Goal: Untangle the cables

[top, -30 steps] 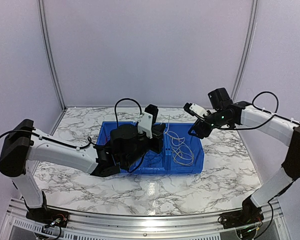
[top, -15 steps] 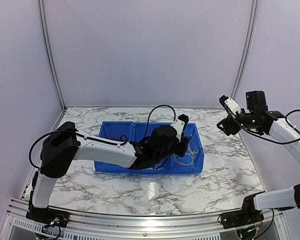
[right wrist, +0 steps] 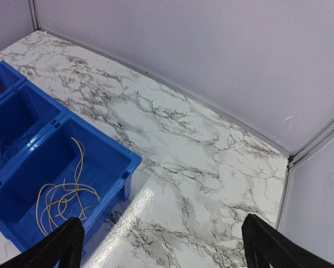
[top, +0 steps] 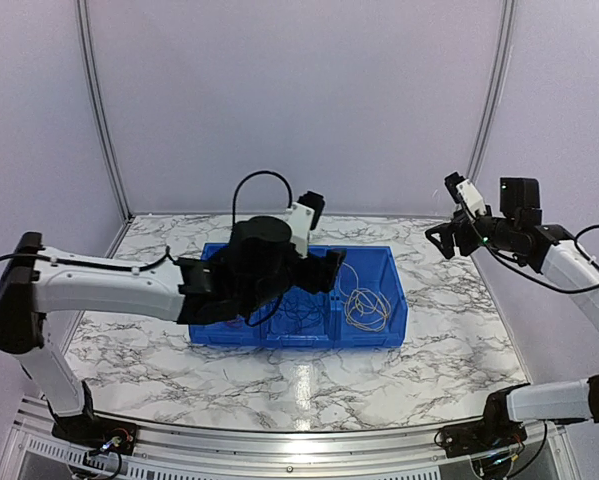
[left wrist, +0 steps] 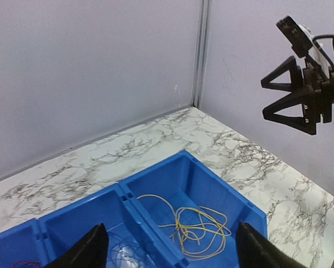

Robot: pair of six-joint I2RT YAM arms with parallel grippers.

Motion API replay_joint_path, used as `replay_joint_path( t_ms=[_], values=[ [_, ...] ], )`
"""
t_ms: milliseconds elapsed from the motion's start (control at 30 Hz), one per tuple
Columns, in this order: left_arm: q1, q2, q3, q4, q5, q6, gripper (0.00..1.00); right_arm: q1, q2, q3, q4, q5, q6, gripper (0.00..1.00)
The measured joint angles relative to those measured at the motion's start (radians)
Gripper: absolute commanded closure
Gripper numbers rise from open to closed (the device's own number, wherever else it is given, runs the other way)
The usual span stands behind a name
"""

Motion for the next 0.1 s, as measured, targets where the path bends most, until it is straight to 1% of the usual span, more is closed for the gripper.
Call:
replay_joint_path(
  t_ms=[33,100],
  values=[
    [0.0,-0.056,-0.031,-0.014,-0.026,0.01,0.01,0.0,-0.011,-0.004,0.028,0.001,0.021,0.02],
    [0.006,-0.161,-0.076,-0.065,-0.078,0.026,0.01,0.0,-0.031,-0.008,0.069,0.003,0.049,0.02]
  ],
)
